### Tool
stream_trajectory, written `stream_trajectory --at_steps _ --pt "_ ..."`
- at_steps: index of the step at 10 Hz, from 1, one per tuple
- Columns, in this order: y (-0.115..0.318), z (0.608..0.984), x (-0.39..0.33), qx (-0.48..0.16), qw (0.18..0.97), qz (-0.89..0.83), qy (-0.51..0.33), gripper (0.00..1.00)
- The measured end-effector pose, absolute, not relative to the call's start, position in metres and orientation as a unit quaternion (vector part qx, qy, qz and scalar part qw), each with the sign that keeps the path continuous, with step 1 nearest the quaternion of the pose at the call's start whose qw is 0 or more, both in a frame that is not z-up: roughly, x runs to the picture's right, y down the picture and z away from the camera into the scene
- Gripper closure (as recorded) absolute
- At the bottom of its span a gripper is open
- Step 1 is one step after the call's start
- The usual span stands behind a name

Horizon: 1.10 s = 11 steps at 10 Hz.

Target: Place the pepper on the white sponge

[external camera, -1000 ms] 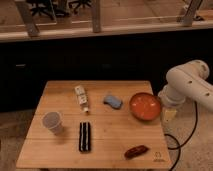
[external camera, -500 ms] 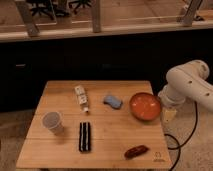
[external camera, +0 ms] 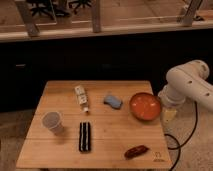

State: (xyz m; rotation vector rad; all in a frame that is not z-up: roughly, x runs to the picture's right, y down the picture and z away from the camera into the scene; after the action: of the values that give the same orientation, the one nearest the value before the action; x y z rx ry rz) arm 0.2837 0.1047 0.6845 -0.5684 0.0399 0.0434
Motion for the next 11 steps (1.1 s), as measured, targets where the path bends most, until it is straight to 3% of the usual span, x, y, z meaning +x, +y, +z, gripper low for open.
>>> stream_trajectory --at_steps 6,11 --pt "0.105 0.684 0.284 -0.280 0.959 0.021 0.020 0.20" --pt "0.144 0.692 0.251 -0.296 0.955 -0.014 -0.001 0.20"
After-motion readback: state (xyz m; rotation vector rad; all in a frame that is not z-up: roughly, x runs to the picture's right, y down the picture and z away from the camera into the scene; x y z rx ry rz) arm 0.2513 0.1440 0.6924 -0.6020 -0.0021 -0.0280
